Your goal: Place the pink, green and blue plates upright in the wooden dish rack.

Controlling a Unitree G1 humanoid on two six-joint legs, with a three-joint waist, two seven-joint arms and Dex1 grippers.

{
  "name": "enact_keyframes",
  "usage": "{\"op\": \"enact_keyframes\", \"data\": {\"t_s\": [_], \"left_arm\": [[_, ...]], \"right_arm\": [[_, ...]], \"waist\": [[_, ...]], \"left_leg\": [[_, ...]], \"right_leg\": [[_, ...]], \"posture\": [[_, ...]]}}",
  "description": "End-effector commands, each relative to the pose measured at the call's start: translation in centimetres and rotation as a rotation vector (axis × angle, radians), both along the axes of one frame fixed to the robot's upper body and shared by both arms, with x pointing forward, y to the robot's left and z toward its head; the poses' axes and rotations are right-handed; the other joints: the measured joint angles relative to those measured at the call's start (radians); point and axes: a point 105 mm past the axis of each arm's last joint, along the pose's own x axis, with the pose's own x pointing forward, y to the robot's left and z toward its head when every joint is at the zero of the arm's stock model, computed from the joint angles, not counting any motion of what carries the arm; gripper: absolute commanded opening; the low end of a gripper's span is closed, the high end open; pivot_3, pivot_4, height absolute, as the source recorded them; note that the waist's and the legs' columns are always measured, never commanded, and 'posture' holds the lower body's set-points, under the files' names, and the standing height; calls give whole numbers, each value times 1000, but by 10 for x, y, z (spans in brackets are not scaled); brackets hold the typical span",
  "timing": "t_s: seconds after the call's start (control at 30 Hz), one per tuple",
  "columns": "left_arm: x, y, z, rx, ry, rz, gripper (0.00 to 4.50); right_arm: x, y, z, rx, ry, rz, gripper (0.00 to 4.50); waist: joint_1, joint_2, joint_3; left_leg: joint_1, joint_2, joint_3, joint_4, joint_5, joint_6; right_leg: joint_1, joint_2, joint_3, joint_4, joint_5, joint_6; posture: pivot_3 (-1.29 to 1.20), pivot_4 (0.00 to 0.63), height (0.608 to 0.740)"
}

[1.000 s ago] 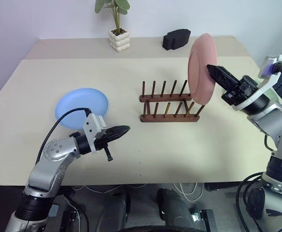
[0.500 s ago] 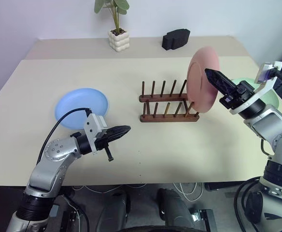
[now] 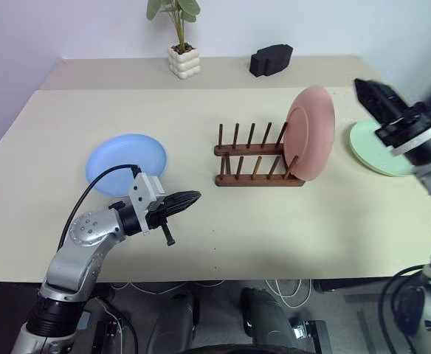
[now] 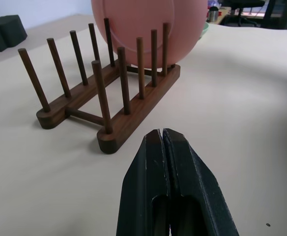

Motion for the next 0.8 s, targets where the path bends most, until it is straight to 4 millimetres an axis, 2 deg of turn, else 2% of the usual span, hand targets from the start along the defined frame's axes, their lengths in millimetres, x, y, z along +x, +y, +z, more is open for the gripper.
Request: {"op": "enact_keyframes", "data": {"t_s": [0.03,0.17,0.27,0.33,0.43,0.6,0.8], "left_arm": [[-4,-6,7,-5,-31,-26,0],[-3,-7,7,-6,-29,-31,0],[-3,-9,7,-9,-24,-48,0],[-4,-10,7,-10,-17,-63,0],[-6,-11,7,-12,-9,-81,0],[-13,-13,6,-12,12,-111,0],[-16,-15,4,-11,25,-113,0]], "right_arm": [[-3,-38,0,-128,-3,-174,3865],[4,-68,-37,-322,135,-310,3865],[14,-78,-79,-588,265,-353,3865],[22,-77,-95,-660,302,-338,3865],[36,-78,-111,-749,350,-339,3865],[55,-95,-139,-952,459,-401,3865],[67,-100,-160,-1016,540,-401,3865]], "waist": [[0,0,0],[-2,0,0],[-8,1,0],[-11,1,0],[-10,2,0],[-7,1,0],[-7,1,0]], "left_leg": [[0,0,0,0,0,0],[0,0,2,0,0,0],[1,0,5,0,0,0],[1,0,6,0,0,0],[2,0,6,0,0,0],[1,0,6,0,0,0],[1,0,6,0,0,0]], "right_leg": [[0,0,0,0,0,0],[0,0,0,0,0,0],[0,0,1,0,0,0],[0,1,1,0,0,0],[0,1,1,1,0,0],[0,1,2,0,0,0],[0,1,2,0,0,0]], "posture": [[0,150,730],[0,150,730],[0,150,730],[0,150,730],[0,150,730],[0,150,730],[0,150,730]]}}
